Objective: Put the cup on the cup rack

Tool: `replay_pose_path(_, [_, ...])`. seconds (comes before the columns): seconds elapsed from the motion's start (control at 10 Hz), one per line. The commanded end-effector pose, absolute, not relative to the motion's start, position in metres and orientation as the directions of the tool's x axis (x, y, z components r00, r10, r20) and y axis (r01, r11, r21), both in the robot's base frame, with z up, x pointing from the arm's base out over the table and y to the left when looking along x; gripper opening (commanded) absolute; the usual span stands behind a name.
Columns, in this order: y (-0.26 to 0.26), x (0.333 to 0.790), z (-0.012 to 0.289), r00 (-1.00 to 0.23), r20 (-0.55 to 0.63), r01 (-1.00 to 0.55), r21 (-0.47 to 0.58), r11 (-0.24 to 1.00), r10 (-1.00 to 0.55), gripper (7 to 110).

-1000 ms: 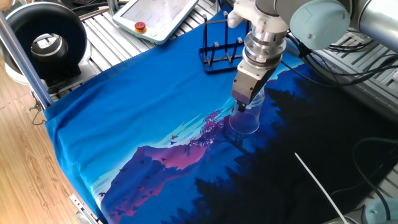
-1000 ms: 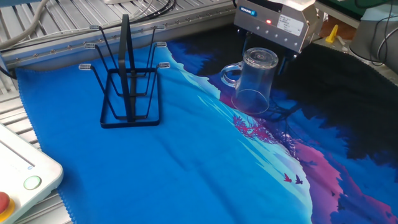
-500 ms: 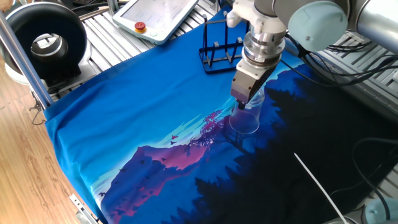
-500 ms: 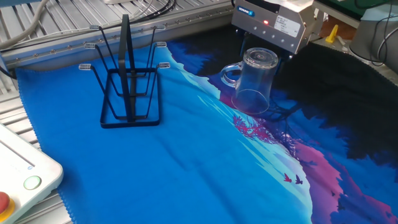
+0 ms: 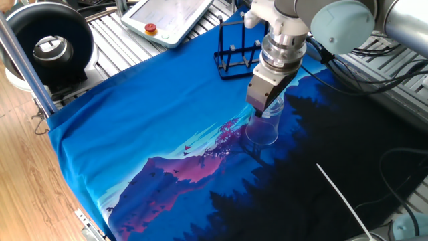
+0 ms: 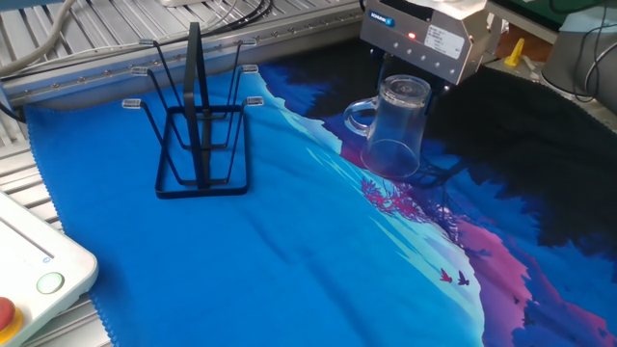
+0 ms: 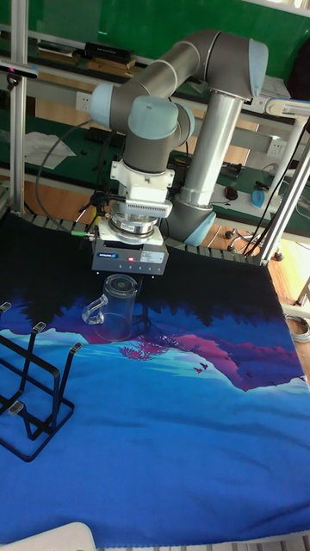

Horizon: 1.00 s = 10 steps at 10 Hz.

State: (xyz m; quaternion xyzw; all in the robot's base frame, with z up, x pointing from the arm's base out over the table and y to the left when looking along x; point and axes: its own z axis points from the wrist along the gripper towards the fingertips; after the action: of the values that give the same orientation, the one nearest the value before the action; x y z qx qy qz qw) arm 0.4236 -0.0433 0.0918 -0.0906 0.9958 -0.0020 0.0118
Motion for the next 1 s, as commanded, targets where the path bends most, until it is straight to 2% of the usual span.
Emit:
replay_pose_path(0.0, [-0.041,0.422,0.096,-0.987,-0.036,-0.157,0.006,0.988,-0.156,66])
replay_pose_path(0.1, [-0.042,0.423,0.097,-0.987,-0.04,-0.154,-0.002,0.988,-0.154,66])
replay_pose_path(0.2, [-0.041,0.423,0.099,-0.987,-0.043,-0.154,0.0,0.988,-0.154,44])
replay_pose_path(0.7, [-0.025,0.42,0.122,-0.99,-0.037,-0.133,-0.023,0.991,-0.133,44])
replay_pose_path(0.9, [-0.022,0.419,0.137,-0.99,-0.035,-0.136,-0.083,0.987,-0.139,44])
